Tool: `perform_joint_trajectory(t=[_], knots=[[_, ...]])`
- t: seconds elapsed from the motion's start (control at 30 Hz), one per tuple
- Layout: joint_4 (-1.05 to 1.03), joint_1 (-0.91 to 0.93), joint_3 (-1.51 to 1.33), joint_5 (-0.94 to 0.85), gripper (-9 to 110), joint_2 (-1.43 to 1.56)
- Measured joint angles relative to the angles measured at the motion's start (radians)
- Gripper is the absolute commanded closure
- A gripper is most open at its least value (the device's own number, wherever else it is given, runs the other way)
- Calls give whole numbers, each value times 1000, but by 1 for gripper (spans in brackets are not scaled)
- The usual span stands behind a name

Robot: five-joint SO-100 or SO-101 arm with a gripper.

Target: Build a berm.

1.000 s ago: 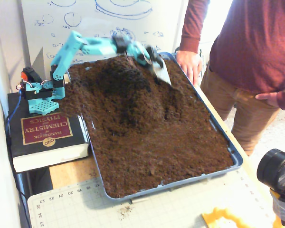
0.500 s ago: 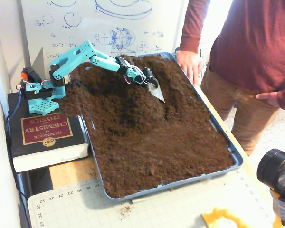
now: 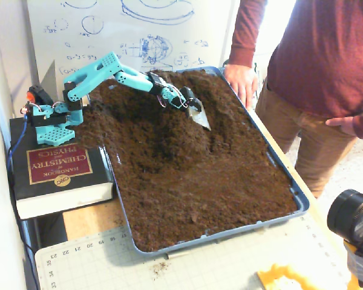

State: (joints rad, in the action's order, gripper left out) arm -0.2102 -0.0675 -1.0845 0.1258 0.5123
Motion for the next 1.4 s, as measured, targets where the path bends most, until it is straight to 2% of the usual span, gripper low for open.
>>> perform_joint_trajectory(t=[0.33,0.8,1.2,1.4], knots=[[-385,0,15,-2,101,110],[-497,-25,49,31,101,183],[-485,-74,407,175,101,213],[-270,-133,594,175,101,23]])
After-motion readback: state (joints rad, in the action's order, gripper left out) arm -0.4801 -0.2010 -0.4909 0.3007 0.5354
